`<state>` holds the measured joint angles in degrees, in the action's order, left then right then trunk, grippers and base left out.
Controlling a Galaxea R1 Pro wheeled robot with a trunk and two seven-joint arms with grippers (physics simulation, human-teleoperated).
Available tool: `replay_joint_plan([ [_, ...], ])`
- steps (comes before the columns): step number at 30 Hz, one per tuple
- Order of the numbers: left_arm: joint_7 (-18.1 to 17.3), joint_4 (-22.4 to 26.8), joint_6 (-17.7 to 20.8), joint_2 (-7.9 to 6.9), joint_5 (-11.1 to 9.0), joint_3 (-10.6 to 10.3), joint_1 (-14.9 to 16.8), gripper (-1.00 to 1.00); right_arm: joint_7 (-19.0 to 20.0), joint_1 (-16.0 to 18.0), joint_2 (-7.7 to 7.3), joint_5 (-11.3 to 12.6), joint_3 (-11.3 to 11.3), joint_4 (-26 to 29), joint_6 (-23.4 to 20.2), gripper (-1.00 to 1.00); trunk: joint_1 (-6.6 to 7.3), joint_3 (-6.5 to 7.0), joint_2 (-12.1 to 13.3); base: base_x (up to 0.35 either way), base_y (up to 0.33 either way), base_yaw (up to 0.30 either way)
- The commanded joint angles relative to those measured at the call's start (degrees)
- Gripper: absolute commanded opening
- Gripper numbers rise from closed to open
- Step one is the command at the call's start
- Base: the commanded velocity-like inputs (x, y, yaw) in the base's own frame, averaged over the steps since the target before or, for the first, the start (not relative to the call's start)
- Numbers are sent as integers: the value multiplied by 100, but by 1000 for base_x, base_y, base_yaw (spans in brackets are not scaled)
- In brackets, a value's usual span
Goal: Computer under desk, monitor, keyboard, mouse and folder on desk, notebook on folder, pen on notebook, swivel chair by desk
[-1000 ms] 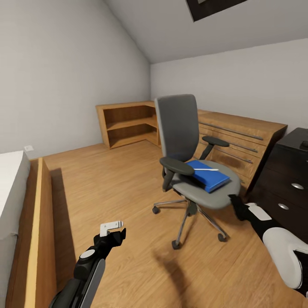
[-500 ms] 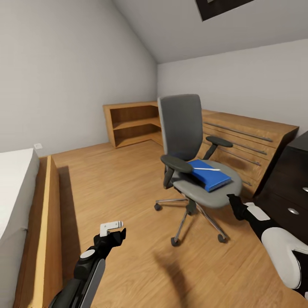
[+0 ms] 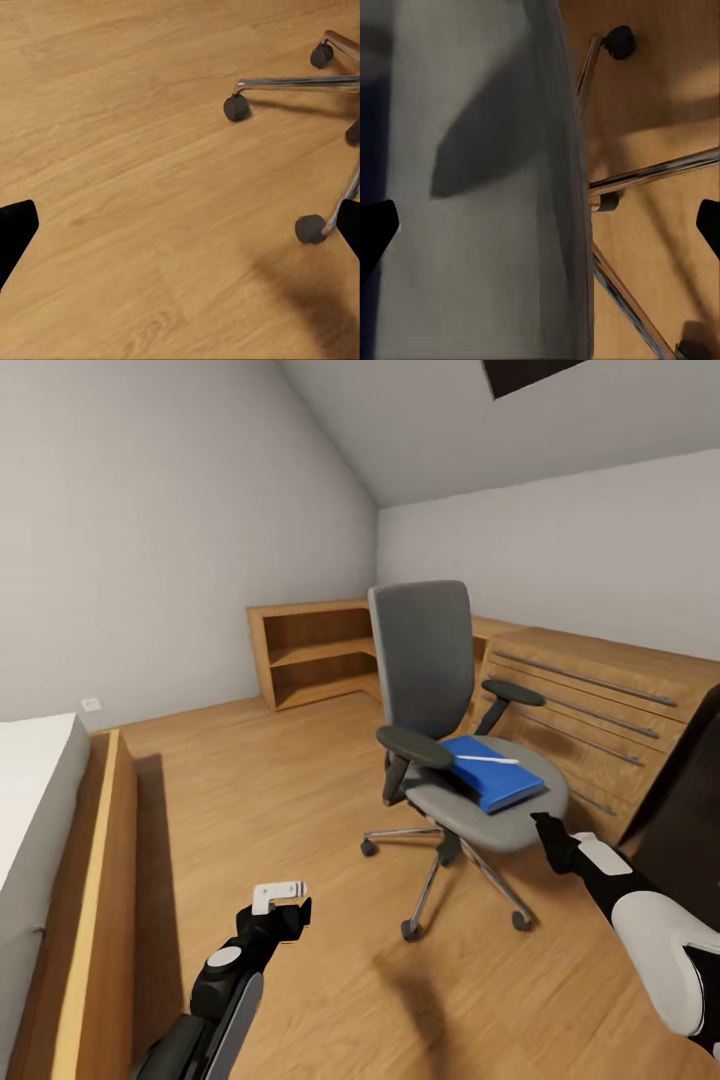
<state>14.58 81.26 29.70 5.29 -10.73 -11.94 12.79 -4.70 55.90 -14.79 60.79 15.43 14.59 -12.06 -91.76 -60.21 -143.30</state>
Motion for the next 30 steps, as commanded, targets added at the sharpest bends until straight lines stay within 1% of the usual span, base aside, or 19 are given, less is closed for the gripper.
replay_joint_plan([
  [1,53,5,19,-1,-61,-10,4,100,-49,-1,3,36,-32,-27,-24,100,-4,-6,0,321,0,0],
  [9,54,-2,24,-1,-61,-12,4,100,-49,-3,3,30,-32,-22,-24,100,-4,-6,0,318,0,0],
  [12,54,-4,47,5,-61,-16,4,100,-49,-2,2,30,-32,-17,-24,100,-4,-6,0,74,0,0],
  [16,54,-4,53,7,-61,-19,4,100,-49,-1,3,30,-32,-4,-21,100,-4,-6,0,-159,-24,0],
  [23,54,-4,54,8,-61,-19,4,100,-49,-1,3,30,-39,18,-16,100,-4,-6,0,-290,-88,0],
  [30,54,-4,54,8,-61,-19,4,100,-49,-2,3,30,-39,18,-16,100,-4,-6,0,-86,-17,0],
])
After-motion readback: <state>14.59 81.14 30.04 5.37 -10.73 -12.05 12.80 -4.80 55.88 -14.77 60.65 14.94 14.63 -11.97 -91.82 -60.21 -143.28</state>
